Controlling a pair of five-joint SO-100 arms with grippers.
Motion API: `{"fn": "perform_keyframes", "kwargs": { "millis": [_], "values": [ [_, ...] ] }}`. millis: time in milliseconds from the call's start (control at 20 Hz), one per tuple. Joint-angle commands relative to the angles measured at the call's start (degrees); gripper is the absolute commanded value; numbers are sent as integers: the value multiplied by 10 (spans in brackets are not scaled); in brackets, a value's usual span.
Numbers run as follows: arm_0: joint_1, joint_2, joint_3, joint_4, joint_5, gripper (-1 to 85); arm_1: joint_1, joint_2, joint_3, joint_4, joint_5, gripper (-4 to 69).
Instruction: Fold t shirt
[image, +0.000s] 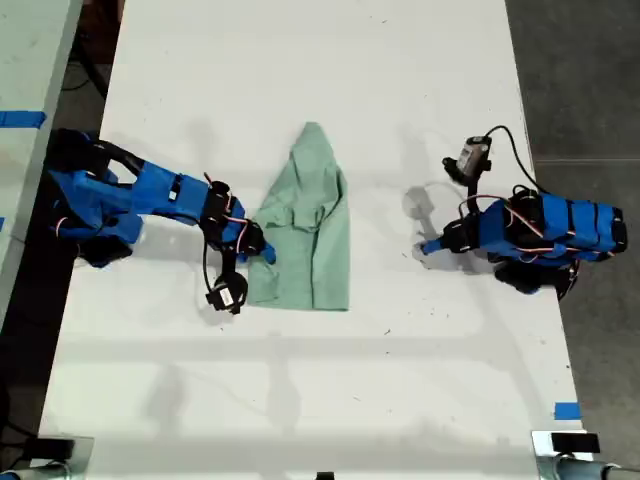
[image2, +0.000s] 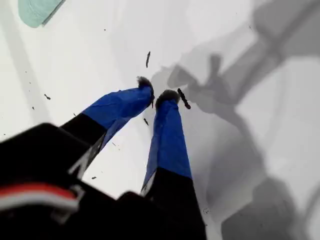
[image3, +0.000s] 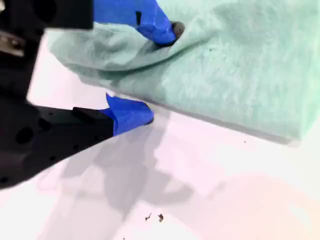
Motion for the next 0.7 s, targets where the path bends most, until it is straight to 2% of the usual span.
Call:
{"fn": "perform_keyframes", "kwargs": {
  "millis": [0, 50, 150, 300, 400, 650],
  "values": [
    [-2, -35, -38, -1, 7, 68, 2, 4, 31, -14, -8, 48],
    [-4, -45, -44, 1, 4, -1, 2, 4, 31, -14, -8, 48],
    [-4, -49, -58, 10, 3, -1, 2, 4, 31, -14, -8, 47],
    [-6, -49, -94, 56, 3, -1, 2, 4, 31, -14, -8, 48],
    [-9, -56, -134, 106, 2, -1, 3, 4, 31, -14, -8, 48],
    [-16, -167, -365, 285, 8, -1, 3, 4, 31, -14, -7, 48]
  ]
}}
